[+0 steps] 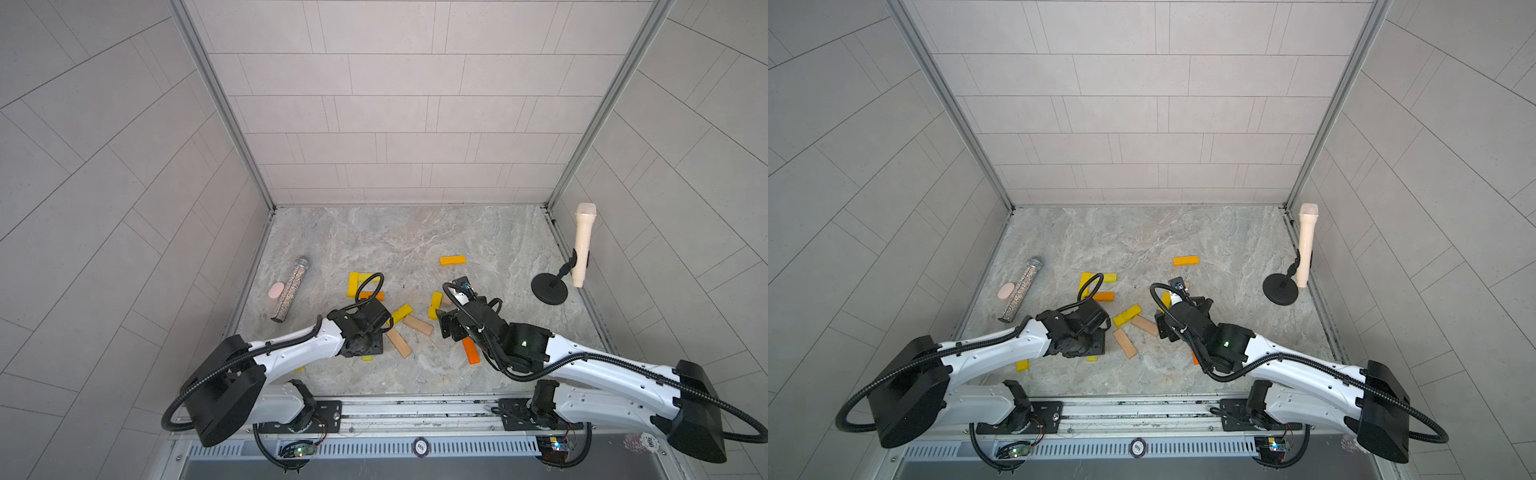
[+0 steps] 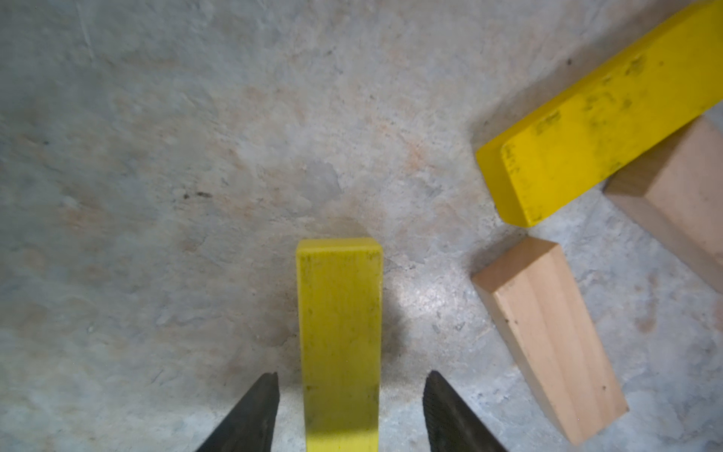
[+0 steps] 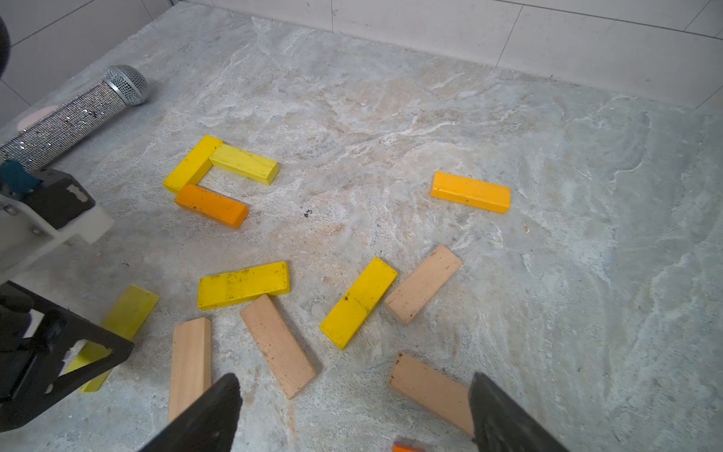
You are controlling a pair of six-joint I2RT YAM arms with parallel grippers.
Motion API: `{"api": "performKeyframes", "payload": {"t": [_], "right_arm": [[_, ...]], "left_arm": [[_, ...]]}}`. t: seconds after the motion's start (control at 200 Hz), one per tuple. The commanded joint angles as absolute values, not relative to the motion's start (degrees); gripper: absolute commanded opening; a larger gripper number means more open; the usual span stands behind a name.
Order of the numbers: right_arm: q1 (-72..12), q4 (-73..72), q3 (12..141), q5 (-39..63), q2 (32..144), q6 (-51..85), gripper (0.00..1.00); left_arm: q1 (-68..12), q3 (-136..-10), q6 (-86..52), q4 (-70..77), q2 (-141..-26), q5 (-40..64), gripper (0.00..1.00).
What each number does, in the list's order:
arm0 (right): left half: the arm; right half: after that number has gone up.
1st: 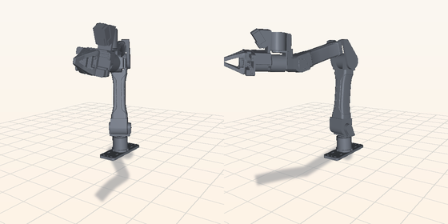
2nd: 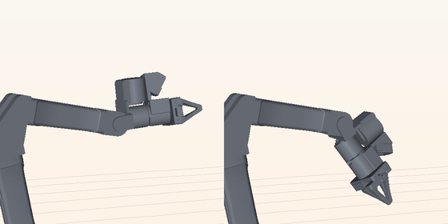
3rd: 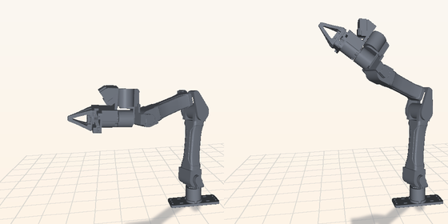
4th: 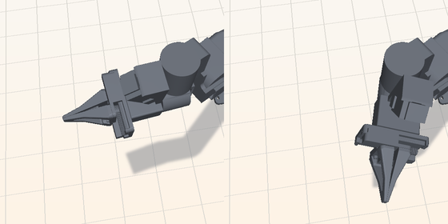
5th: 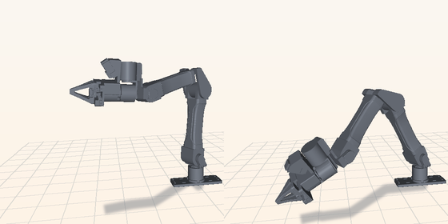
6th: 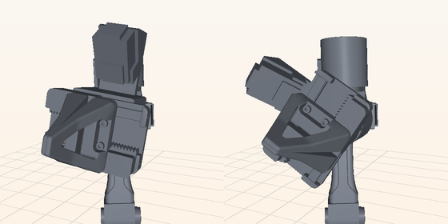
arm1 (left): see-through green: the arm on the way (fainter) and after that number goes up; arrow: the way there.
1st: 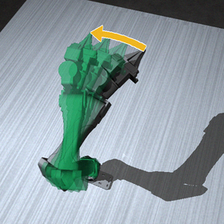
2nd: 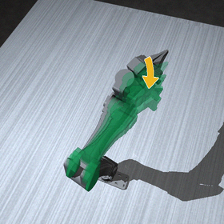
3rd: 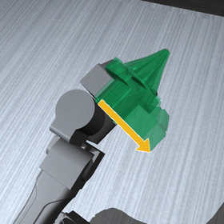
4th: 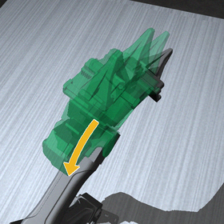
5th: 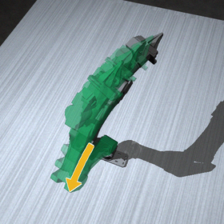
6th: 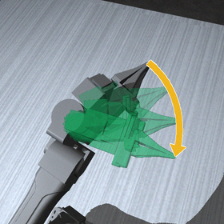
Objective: Assemble the number 8 with building blocks
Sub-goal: Assemble the building block at the center of the board.
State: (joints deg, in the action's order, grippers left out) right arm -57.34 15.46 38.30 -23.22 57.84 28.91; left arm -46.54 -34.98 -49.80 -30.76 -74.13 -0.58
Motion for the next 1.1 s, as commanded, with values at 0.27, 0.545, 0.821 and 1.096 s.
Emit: {"api": "performKeyframes", "payload": {"t": [0.27, 0.545, 0.821, 1.096], "right_arm": [[-57.57, 15.54, 37.30, -24.02, 56.85, 30.15, 0.77], [-57.55, 14.94, 36.31, -23.65, 55.50, 29.48, 0.74], [-57.49, 14.92, 35.91, -23.73, 54.66, 29.35, 0.73], [-57.48, 14.61, 35.86, -23.13, 54.76, 29.21, 0.73]], "left_arm": [[-47.08, -34.45, -51.16, -29.97, -76.96, -0.80, 0.52], [-46.57, -35.18, -48.22, -31.53, -78.56, -2.68, 0.35], [-43.27, -36.29, -42.86, -35.66, -76.52, -5.58, 0.34], [-37.70, -36.52, -36.39, -37.85, -74.74, -5.20, 0.31]]}}
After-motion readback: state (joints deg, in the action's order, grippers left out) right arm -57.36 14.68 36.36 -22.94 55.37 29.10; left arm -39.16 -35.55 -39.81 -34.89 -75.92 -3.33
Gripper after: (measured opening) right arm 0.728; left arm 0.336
